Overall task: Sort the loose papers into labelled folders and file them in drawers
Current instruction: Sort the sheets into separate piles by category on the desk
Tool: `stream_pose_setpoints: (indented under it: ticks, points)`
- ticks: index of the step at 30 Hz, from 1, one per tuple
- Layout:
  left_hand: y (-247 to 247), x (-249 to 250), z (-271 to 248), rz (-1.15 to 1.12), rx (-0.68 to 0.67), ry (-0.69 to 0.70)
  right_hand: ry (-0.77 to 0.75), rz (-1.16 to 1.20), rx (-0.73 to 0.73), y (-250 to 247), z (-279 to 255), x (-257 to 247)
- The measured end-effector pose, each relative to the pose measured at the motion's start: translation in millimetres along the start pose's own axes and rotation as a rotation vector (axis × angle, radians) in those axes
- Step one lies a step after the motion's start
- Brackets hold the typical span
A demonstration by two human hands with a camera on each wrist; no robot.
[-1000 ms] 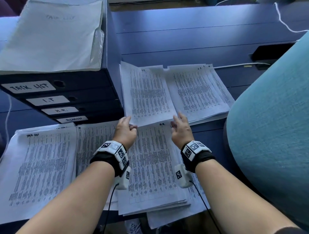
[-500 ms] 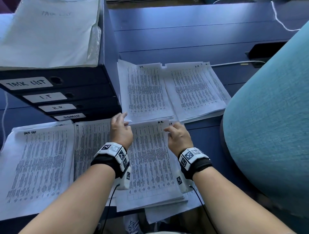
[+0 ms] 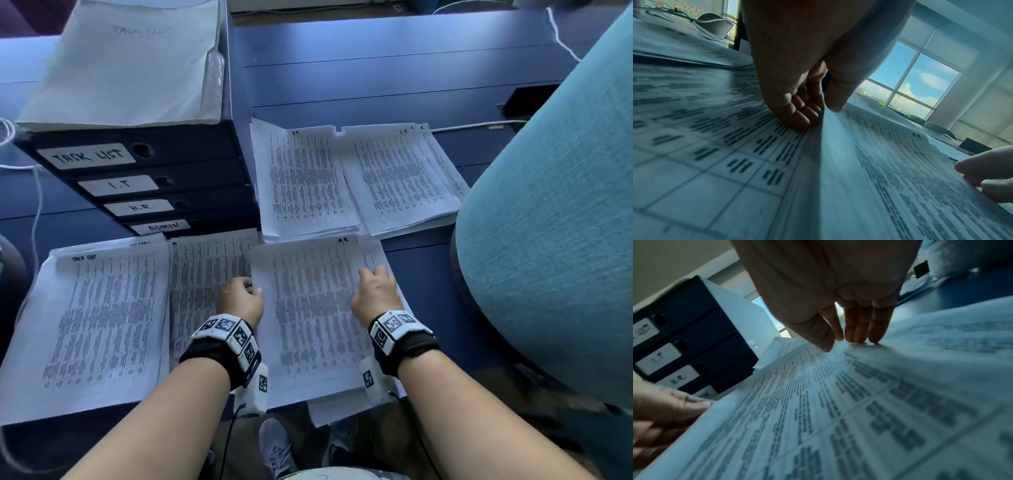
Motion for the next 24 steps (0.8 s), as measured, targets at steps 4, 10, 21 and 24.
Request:
stream_pose_setpoints:
  ticks: [4,10,21,24]
  points:
    - [-5,-1,-10,-0.077,0.020,0.050,0.044,0.125,0.003,5,-3,9]
    - [-2,-8,-18,-0.112,-0.004,0.059,0.135,0.321,0.034,5,-8,24]
    - [10,-18,-21,-0.521,-0.155,-0.034,0.208,0.522,0.032,4,-13,49]
    - [6,-23,-16,-0.530,-0.115,-0.062,0.220,0.644,0.043,3,-10,54]
Point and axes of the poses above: each hand's wrist, its own z-axis towards the middle knuckle, its own y-axis out of the palm, x = y × z, the point moved 10 cm from there along z, towards the middle knuckle, and after that the axes turned 8 degrees about x, right-handed, at the moved point
